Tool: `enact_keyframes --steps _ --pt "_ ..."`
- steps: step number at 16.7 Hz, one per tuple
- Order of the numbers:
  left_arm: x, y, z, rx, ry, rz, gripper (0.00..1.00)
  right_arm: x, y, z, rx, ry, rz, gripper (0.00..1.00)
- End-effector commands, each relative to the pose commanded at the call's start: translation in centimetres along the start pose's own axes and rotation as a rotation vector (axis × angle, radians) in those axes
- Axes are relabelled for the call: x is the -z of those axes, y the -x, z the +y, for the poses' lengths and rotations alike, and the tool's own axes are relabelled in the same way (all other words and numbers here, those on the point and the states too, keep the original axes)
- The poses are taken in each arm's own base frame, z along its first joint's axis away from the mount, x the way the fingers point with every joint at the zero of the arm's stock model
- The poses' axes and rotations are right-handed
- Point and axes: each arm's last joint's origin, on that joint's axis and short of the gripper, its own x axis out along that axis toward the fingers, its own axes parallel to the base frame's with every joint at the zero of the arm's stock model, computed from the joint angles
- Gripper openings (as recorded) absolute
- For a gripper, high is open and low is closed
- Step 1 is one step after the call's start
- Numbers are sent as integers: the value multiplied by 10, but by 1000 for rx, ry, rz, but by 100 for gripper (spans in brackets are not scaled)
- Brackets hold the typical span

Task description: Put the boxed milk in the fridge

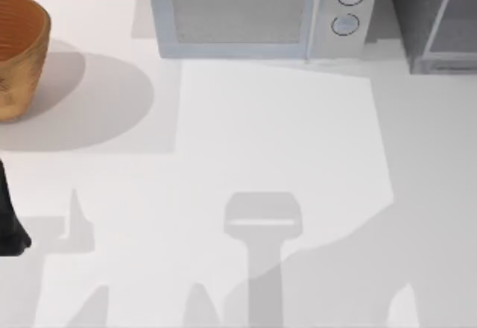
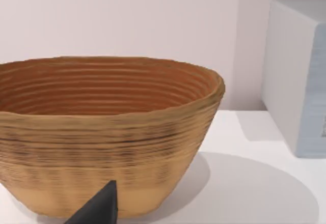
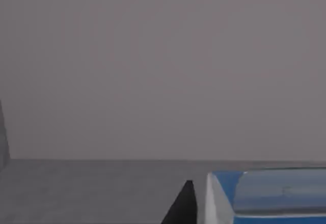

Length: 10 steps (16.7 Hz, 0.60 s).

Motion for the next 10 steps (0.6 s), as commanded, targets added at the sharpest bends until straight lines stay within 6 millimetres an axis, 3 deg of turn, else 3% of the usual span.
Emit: enact_keyframes --steps 4,10 --pt "0 0 0 0 0 0 100 -8 -36 3 -3 -6 7 0" --pt "0 0 0 0 0 0 100 -7 -44 5 -3 -10 23 0"
